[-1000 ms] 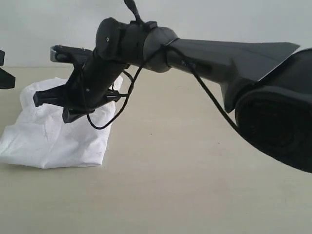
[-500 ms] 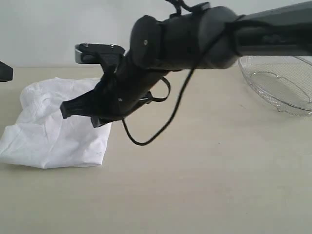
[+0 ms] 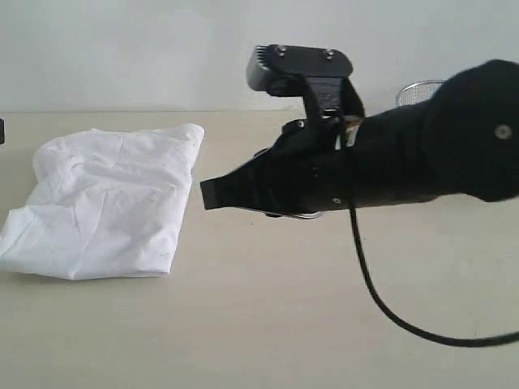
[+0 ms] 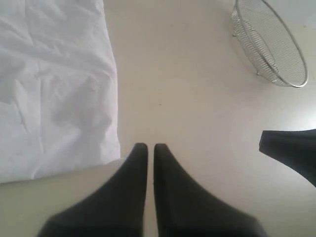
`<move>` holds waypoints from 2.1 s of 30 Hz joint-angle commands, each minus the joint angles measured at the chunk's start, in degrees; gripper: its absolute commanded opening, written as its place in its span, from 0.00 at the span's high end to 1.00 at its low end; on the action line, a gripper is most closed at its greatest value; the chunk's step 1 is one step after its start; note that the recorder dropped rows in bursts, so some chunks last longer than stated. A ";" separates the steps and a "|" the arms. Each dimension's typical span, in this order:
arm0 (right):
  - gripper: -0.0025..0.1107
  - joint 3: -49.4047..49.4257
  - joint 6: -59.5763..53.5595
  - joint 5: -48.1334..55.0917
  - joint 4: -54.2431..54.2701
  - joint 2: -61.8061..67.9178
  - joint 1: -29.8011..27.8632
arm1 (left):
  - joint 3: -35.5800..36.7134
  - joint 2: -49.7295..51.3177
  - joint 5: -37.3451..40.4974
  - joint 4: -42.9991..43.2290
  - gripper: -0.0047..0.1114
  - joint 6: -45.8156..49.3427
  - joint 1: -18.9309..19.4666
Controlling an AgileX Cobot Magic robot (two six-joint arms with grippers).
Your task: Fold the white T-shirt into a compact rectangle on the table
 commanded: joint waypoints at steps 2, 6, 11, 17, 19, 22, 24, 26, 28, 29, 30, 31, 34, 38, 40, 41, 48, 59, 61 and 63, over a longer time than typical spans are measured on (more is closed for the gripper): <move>0.98 5.32 0.83 -4.67 -0.31 -5.79 -0.12 | 4.86 -7.49 0.56 -2.54 0.92 -0.57 0.26; 0.98 9.17 1.10 -7.14 -0.31 -9.59 -0.12 | 8.36 -13.32 0.56 -2.80 0.92 -0.63 0.26; 0.98 13.22 3.42 -12.34 -0.31 -14.81 -0.12 | 11.85 -20.07 1.26 -2.88 0.92 -1.70 0.26; 0.98 19.08 3.17 -16.33 -0.54 -22.52 -0.12 | 15.38 -25.20 2.18 -2.88 0.92 -2.08 -1.96; 0.98 21.49 3.03 -18.02 -0.54 -25.24 -0.12 | 16.94 -26.47 2.28 -3.11 0.92 -2.08 -3.65; 0.98 24.71 2.80 -20.34 -0.54 -28.97 -0.12 | 19.54 -28.33 1.83 -4.89 0.92 -2.08 -6.37; 0.98 26.36 2.69 -20.66 -0.54 -31.44 -0.12 | 21.14 -29.37 1.27 -5.34 0.92 -1.85 -7.75; 0.98 27.50 2.69 -20.66 -0.54 -33.48 -0.12 | 22.66 -30.55 -0.03 -5.34 0.92 -0.19 -8.80; 0.98 28.35 2.69 -20.55 -0.54 -35.52 -0.12 | 24.05 -31.34 -2.74 -5.43 0.92 0.25 -9.16; 0.98 28.75 2.69 -20.28 -0.54 -36.34 -0.12 | 24.76 -31.62 -4.68 -5.43 0.92 0.25 -9.25; 0.98 28.96 2.69 -19.68 -0.54 -36.96 -0.12 | 25.33 -31.77 -6.18 -5.73 0.92 0.25 -9.25; 0.98 29.08 2.69 -19.00 -0.54 -37.51 -0.12 | 26.11 -31.80 -8.40 -5.73 0.92 0.25 -9.25; 0.98 29.08 2.02 -15.14 -0.54 -38.32 -0.12 | 28.07 -31.80 -11.06 -5.88 0.92 0.77 -9.25; 0.98 29.08 -0.38 -10.35 -0.54 -38.42 -0.12 | 31.23 -31.80 -10.94 -12.42 0.92 5.36 -9.25; 0.98 29.08 -0.77 -8.20 -0.54 -38.42 -0.12 | 32.14 -31.80 -10.67 -18.02 0.92 5.69 -9.25; 0.98 29.08 -0.95 -7.52 -0.54 -38.42 -0.12 | 32.30 -31.80 -11.09 -19.66 0.92 6.58 -9.25; 0.98 29.08 -2.42 -6.67 -0.83 -38.42 -0.12 | 32.56 -31.80 -14.12 -20.87 0.92 11.04 -9.25; 0.98 29.08 -2.42 -6.67 -0.83 -38.42 -0.12 | 40.05 -31.54 -16.77 -29.43 0.92 12.05 -9.25; 0.98 29.08 -2.42 -6.67 -0.83 -38.42 -0.12 | 40.05 -31.54 -17.83 -29.43 0.92 12.05 -9.25; 0.98 29.08 -2.42 -6.67 -0.83 -38.42 -0.12 | 40.05 -31.54 -18.12 -29.43 0.92 12.05 -9.25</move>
